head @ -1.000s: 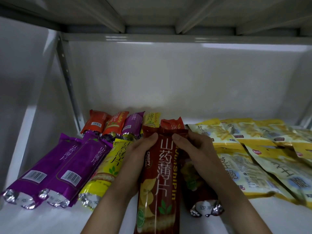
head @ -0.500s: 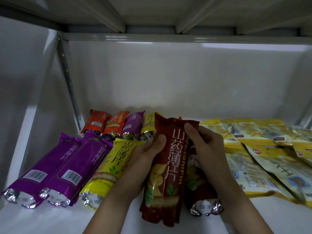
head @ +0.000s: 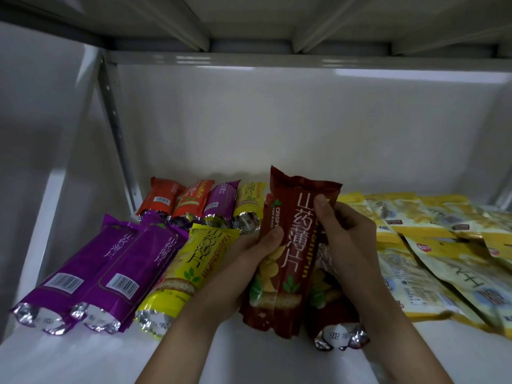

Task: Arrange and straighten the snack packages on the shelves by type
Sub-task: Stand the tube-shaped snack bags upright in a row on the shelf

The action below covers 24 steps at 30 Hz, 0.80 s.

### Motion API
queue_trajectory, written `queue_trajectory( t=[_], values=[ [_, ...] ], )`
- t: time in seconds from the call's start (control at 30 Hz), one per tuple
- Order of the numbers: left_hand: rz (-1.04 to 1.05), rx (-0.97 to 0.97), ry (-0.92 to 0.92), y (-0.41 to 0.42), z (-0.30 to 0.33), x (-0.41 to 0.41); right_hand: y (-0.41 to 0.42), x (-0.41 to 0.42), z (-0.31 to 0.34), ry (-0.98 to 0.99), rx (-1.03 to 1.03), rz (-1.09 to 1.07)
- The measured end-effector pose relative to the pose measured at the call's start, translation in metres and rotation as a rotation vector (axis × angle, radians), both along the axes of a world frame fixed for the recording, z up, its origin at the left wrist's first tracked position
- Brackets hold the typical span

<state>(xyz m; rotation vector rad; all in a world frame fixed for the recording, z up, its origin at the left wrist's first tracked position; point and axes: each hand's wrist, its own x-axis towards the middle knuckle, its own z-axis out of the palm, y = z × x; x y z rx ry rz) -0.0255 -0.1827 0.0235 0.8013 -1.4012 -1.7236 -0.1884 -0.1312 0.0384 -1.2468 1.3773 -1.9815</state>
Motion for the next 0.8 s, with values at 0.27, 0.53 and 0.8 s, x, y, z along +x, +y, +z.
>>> queue_trajectory(
  t=[0.27,0.53,0.8],
  values=[
    [-0.014,-0.030,0.026,0.001,-0.001,0.007,-0.001,0.002,0.000,0.108,0.124,0.136],
    [-0.051,-0.162,-0.019,-0.001,-0.014,0.005,-0.003,-0.005,0.001,-0.061,0.039,0.076],
    [-0.034,-0.123,0.038,0.003,-0.009,0.003,-0.001,-0.001,-0.001,0.173,0.216,0.120]
  ],
)
